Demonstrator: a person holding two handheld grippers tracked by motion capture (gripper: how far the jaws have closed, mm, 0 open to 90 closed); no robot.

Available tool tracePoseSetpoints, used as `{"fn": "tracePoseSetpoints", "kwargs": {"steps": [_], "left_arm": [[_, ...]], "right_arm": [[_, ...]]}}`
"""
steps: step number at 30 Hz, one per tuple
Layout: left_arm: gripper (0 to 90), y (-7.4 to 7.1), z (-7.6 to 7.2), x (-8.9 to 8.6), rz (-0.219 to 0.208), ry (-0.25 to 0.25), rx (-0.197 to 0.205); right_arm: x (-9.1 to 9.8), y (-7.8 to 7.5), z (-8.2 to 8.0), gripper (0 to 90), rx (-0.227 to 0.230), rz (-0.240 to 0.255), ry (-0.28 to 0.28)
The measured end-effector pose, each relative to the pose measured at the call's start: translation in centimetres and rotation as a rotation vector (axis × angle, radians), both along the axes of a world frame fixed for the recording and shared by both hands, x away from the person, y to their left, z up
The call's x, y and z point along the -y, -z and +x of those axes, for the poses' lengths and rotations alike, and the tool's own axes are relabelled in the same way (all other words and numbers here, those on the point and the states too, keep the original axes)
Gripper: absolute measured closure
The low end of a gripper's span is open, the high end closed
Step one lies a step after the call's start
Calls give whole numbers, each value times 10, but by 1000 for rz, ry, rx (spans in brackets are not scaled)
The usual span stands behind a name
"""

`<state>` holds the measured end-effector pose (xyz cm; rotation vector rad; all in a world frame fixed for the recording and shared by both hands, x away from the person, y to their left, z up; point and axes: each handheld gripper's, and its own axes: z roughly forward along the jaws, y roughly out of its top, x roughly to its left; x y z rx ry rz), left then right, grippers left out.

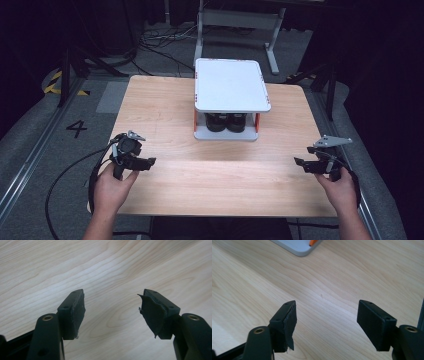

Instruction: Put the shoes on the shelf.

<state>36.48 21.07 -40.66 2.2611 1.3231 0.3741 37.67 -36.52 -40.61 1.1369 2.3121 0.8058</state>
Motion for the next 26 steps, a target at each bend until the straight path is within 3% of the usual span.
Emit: {"fn": "tracePoseSetpoints", "kwargs": {"steps": [1, 4, 8, 12, 15, 20, 26], "left_arm": [[366, 4, 1, 1, 13, -1, 10], [368, 20, 6, 3, -36, -25, 20], [368, 30, 10, -2, -65, -81, 40], [368, 40, 17, -10, -88, -125, 24], [368, 44, 18, -12, -103, -128, 17], [381, 51, 24, -10, -76, -115, -6], [381, 52, 24, -10, -82, -108, -10]], "right_arm": [[2, 11, 4, 320, 4, -3, 16], [5, 24, 8, 314, 10, 13, 34], [8, 37, 14, 309, 23, 5, 95], [11, 50, 22, 292, 2, 25, 157], [11, 57, 27, 279, -29, 35, 170], [10, 66, 31, 268, -57, 45, 181], [15, 69, 34, 247, -58, 71, 188]]}}
